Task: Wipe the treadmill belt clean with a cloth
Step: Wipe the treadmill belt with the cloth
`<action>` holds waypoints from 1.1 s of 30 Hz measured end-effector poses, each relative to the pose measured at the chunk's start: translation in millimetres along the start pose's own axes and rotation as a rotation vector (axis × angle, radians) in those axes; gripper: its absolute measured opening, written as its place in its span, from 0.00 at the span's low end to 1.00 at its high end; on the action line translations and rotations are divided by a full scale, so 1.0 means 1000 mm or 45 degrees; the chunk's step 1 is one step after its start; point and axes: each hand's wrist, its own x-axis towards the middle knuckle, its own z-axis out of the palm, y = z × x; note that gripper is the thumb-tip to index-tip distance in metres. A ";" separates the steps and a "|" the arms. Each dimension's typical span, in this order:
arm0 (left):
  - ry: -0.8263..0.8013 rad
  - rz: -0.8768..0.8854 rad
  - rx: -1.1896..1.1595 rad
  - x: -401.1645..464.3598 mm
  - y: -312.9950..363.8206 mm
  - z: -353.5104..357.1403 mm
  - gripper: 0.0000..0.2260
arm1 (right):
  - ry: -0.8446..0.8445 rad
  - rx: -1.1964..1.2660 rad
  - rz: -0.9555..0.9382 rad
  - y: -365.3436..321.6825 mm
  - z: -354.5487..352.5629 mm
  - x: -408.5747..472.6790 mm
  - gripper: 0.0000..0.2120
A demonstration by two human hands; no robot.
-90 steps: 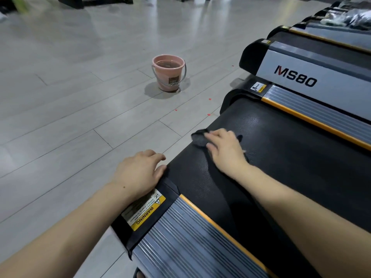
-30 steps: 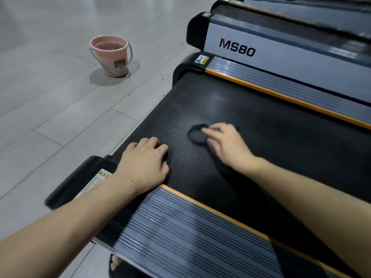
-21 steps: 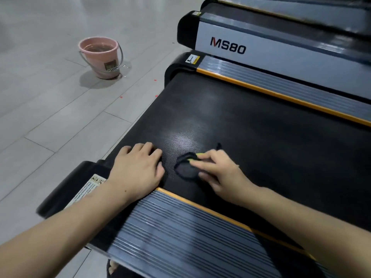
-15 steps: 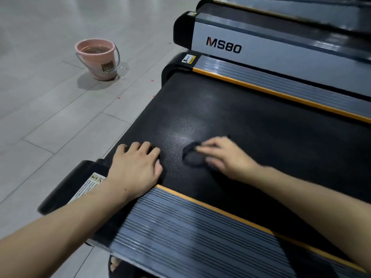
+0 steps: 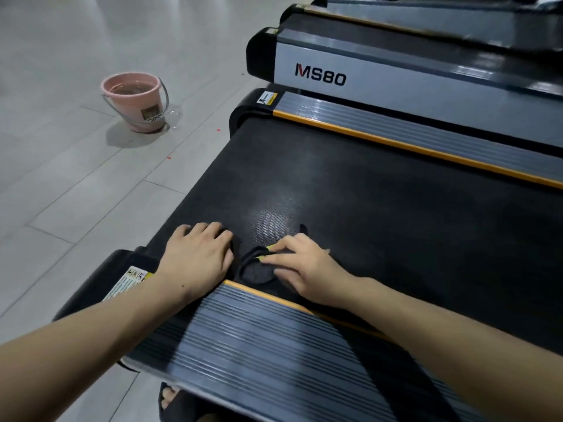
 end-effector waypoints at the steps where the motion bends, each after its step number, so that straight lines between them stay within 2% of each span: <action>1: -0.004 -0.024 0.007 -0.001 -0.001 0.000 0.19 | -0.001 0.009 0.024 -0.001 0.003 0.009 0.15; 6: -0.098 -0.094 -0.002 -0.001 -0.003 -0.004 0.19 | -0.029 0.015 0.035 -0.008 0.018 0.028 0.15; 10: -0.193 -0.118 -0.014 0.006 0.004 -0.013 0.12 | -0.128 0.005 -0.025 -0.003 -0.007 -0.008 0.15; 13: -0.143 -0.146 -0.043 0.013 0.017 -0.017 0.12 | -0.166 -0.084 -0.052 0.014 -0.025 -0.036 0.16; 16: -0.057 -0.103 -0.085 0.026 0.037 -0.013 0.17 | -0.105 -0.185 -0.079 0.043 -0.027 -0.034 0.16; 18: -0.019 -0.041 -0.114 0.037 0.050 -0.011 0.20 | 0.018 -0.211 0.008 0.069 -0.026 -0.018 0.16; 22: 0.015 0.008 -0.159 0.053 0.066 -0.006 0.21 | 0.321 -0.365 0.490 0.144 -0.046 0.016 0.16; 26: 0.009 0.064 -0.136 0.058 0.073 0.003 0.23 | 0.401 -0.406 0.936 0.178 -0.064 0.030 0.16; 29: -0.043 0.117 -0.144 0.058 0.071 -0.001 0.24 | 0.361 -0.448 0.953 0.158 -0.054 0.029 0.17; 33: -0.394 0.173 -0.103 0.053 0.067 -0.031 0.19 | 0.281 -0.309 0.688 0.097 -0.032 -0.006 0.17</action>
